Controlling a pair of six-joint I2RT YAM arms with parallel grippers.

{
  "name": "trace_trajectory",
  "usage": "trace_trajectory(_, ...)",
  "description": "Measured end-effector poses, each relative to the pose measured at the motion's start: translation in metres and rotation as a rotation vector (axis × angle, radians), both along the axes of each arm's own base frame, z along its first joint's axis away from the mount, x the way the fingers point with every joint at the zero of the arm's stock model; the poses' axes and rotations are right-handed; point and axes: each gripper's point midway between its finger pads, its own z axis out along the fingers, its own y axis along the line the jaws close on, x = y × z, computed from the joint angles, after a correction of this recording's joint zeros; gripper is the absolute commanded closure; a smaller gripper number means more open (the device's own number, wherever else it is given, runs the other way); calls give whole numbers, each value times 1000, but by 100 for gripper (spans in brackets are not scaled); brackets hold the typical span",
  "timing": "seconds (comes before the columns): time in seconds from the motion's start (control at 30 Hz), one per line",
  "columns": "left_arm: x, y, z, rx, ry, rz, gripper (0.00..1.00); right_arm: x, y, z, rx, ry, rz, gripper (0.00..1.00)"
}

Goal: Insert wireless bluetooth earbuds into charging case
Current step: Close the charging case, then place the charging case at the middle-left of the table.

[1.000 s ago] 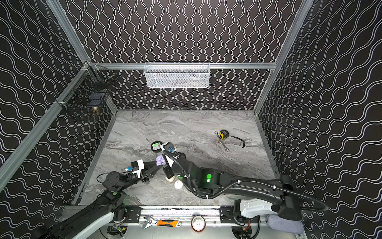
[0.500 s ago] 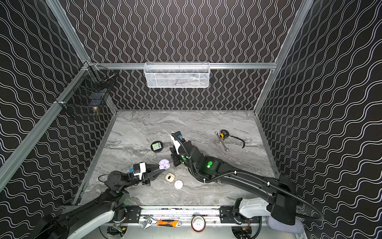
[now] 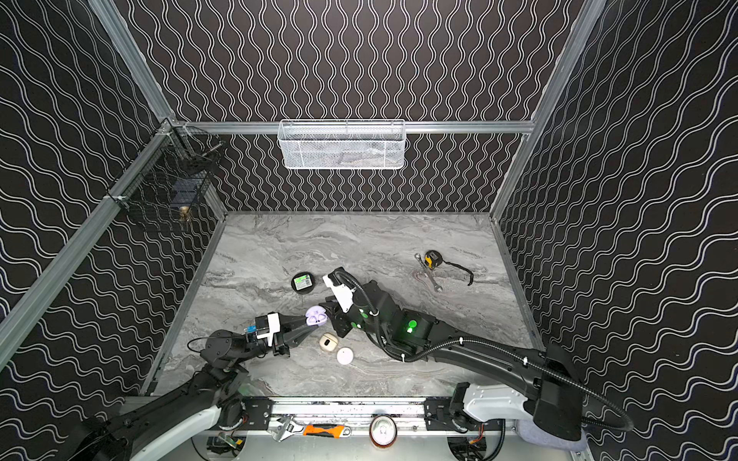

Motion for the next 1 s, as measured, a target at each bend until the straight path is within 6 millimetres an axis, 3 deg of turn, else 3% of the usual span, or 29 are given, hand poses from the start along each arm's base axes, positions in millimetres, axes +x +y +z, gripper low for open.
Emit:
trace_trajectory(0.23,-2,-2,3,-1,-13,-22,100,-12,-10,9,42,-39,19,72)
trace_trajectory(0.53,5,-3,-6,20,35,5,100,-22,-6,19,98,-67,65,73)
trace_trajectory(0.6,11,-3,-6,25,53,26,100,-21,-9,18,97,-70,55,68)
trace_trajectory(0.67,18,-2,-6,26,73,59,100,-17,-14,18,96,-78,22,64)
trace_trajectory(0.77,45,5,-17,33,178,185,100,-8,-24,24,110,-84,-58,63)
trace_trajectory(0.9,86,26,-37,33,360,426,100,6,-40,26,115,-91,-177,57)
trace_trajectory(1.0,102,46,-43,8,442,568,100,16,-51,16,98,-83,-255,53)
